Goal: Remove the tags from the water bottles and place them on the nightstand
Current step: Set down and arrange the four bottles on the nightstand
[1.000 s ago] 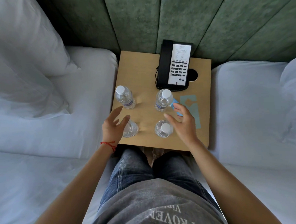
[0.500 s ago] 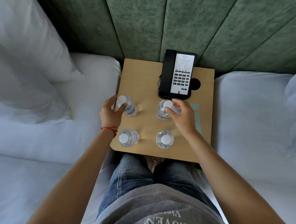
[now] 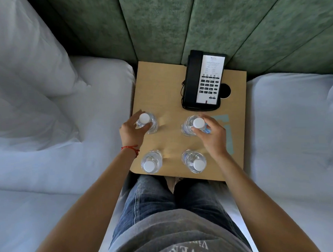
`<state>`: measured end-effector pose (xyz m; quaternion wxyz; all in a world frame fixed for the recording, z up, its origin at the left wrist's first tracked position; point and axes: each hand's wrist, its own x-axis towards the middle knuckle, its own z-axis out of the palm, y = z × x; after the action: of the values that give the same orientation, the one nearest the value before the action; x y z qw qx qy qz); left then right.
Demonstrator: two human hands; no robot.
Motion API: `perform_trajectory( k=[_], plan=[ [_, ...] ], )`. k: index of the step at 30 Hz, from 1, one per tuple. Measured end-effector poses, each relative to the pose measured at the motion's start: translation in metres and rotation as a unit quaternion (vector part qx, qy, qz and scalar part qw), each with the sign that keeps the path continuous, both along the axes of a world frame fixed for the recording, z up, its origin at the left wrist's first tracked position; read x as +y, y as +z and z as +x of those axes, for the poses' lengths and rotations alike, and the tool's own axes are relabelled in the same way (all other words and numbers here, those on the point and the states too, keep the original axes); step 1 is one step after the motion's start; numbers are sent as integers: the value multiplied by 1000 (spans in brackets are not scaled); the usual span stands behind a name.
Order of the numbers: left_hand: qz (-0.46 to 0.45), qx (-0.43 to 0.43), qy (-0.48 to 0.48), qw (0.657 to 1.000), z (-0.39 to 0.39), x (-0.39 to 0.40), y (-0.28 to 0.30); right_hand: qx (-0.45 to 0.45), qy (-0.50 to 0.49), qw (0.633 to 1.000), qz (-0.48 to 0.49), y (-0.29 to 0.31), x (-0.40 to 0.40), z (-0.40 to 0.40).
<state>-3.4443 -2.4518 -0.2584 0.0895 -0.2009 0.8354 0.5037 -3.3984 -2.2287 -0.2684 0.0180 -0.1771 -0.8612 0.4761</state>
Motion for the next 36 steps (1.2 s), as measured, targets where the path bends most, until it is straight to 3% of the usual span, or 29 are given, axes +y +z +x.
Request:
perform_trajectory(
  k=[9,21,32,36],
  plan=[
    [19,6,-1,1000,-30,0,-4,1,-37,999,-27,3,-12,-37],
    [38,57,-45,997,-101,-1,-1,33,-16,998,-57,15,-35,-112],
    [8,67,-83,994,-174,3,-9,44,-34,996,-68,5,-26,-179],
    [40,59,-88,994,-194,8,-11,49,-30,996,-66,3,-27,-195]
  ],
)
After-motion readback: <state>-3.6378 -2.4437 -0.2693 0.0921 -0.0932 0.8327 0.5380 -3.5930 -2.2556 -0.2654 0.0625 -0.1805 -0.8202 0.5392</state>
